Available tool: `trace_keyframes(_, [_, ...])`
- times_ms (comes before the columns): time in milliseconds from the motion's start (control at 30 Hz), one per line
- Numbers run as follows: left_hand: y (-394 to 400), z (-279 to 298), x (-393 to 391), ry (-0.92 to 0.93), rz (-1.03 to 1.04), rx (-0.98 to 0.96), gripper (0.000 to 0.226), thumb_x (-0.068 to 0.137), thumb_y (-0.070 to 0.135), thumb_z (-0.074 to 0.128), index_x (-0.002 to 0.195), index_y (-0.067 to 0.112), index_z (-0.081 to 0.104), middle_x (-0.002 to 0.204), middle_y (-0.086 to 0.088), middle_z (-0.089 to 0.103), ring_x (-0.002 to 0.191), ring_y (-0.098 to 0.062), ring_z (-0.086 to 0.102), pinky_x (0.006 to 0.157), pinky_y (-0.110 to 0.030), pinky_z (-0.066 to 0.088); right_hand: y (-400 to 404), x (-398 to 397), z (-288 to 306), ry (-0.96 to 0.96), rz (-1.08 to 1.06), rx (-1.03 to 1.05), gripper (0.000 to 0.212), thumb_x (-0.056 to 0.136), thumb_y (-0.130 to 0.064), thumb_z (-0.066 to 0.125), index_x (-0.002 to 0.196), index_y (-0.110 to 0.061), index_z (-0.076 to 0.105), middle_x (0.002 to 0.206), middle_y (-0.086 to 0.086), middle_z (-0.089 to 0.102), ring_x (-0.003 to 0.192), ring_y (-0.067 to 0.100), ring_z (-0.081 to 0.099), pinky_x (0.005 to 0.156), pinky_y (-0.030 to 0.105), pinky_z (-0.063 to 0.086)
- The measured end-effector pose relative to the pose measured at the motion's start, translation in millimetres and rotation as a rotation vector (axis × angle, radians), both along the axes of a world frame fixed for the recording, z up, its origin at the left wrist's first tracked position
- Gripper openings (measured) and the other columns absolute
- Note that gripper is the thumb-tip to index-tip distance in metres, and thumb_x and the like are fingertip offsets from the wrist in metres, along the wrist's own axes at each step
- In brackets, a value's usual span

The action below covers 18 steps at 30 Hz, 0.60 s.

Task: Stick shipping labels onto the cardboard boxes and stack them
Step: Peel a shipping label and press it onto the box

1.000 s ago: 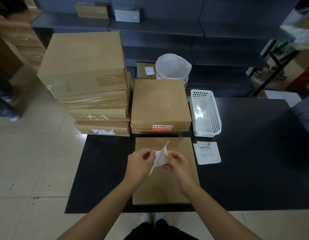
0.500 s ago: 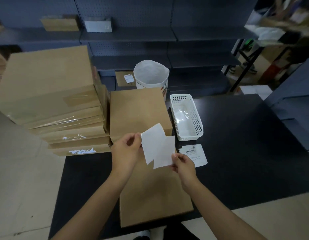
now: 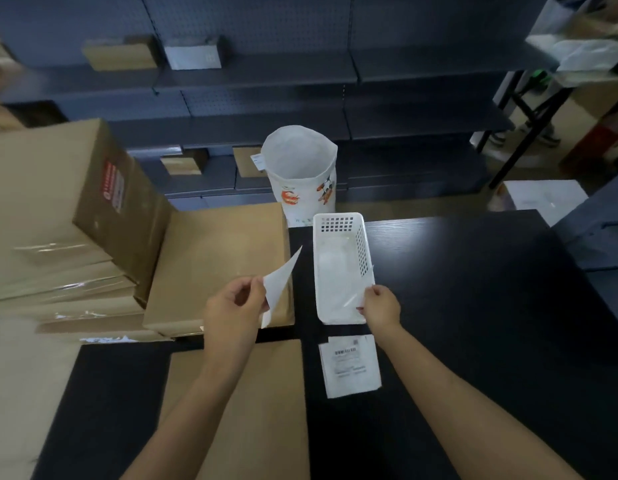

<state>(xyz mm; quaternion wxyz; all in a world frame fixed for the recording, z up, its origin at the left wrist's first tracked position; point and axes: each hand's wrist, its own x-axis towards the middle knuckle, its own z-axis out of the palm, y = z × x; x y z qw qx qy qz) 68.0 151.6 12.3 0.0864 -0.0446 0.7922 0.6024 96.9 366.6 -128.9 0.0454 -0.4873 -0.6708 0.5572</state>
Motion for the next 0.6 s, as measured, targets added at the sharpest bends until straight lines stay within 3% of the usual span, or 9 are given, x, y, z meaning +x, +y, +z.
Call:
trace_keyframes(67, [16, -3, 2, -0.013, 0.03, -0.027, 0.022, 0.095, 0.019, 0.057, 0.078, 0.025, 0.07, 0.08, -0.006, 0.072, 0.081, -0.025, 0.07, 0.08, -0.047, 0.055, 7, -7, -6, -0.053, 0.179, 0.072, 0.035, 0.102, -0.031, 0.039, 0.101, -0.004, 0.062, 0.105, 0.014, 0.065, 0.088, 0.025, 0.062, 0.079, 0.036, 0.053])
trace_keyframes(167, [33, -8, 5, 0.006, 0.048, -0.083, 0.025, 0.094, 0.017, 0.057, 0.074, 0.027, 0.068, 0.079, -0.01, 0.071, 0.076, -0.024, 0.068, 0.078, -0.045, 0.055, 5, -7, -6, -0.197, 0.474, 0.29, 0.044, 0.104, -0.039, 0.029, 0.085, -0.009, 0.056, 0.092, 0.013, 0.063, 0.081, 0.025, 0.06, 0.07, 0.029, 0.045])
trace_keyframes(233, [39, -12, 5, 0.005, 0.053, -0.097, 0.025, 0.094, 0.018, 0.057, 0.073, 0.027, 0.068, 0.077, -0.009, 0.071, 0.079, -0.029, 0.07, 0.076, -0.045, 0.055, 0, -4, -1, -0.221, 0.546, 0.486, 0.044, 0.105, -0.035, 0.025, 0.09, -0.008, 0.056, 0.09, 0.011, 0.065, 0.081, 0.025, 0.062, 0.068, 0.031, 0.049])
trace_keyframes(333, [43, -17, 3, 0.006, 0.059, -0.106, 0.025, 0.094, 0.017, 0.057, 0.074, 0.026, 0.069, 0.076, -0.006, 0.071, 0.081, -0.031, 0.069, 0.073, -0.041, 0.054, -5, 0, 14, -0.106, 0.454, 0.656, 0.039, 0.104, -0.035, 0.033, 0.107, -0.01, 0.063, 0.097, 0.006, 0.067, 0.089, 0.024, 0.06, 0.068, 0.034, 0.051])
trace_keyframes(433, [42, -18, 5, 0.031, 0.031, -0.11, 0.021, 0.094, 0.016, 0.058, 0.076, 0.02, 0.07, 0.075, -0.007, 0.07, 0.073, -0.026, 0.068, 0.068, -0.033, 0.05, -14, 10, 44, 0.092, 0.259, 0.35, 0.032, 0.101, -0.038, 0.043, 0.103, -0.015, 0.065, 0.096, -0.001, 0.068, 0.085, 0.016, 0.063, 0.067, 0.029, 0.05])
trace_keyframes(500, [39, -18, 10, 0.035, -0.007, -0.104, 0.021, 0.093, 0.014, 0.059, 0.076, 0.022, 0.07, 0.071, 0.001, 0.07, 0.068, -0.015, 0.064, 0.068, -0.029, 0.05, -27, 21, 70, 0.212, 0.168, 0.099, 0.029, 0.098, -0.04, 0.048, 0.09, -0.016, 0.063, 0.086, -0.003, 0.07, 0.074, 0.012, 0.066, 0.064, 0.023, 0.052])
trace_keyframes(600, [29, -19, 22, 0.081, -0.107, -0.144, 0.024, 0.091, 0.01, 0.061, 0.076, 0.028, 0.069, 0.071, 0.017, 0.068, 0.066, 0.001, 0.06, 0.067, -0.018, 0.048, -51, 34, 94, 0.262, 0.086, -0.113, 0.029, 0.096, -0.038, 0.053, 0.088, -0.012, 0.062, 0.083, -0.001, 0.071, 0.071, 0.014, 0.067, 0.057, 0.018, 0.054])
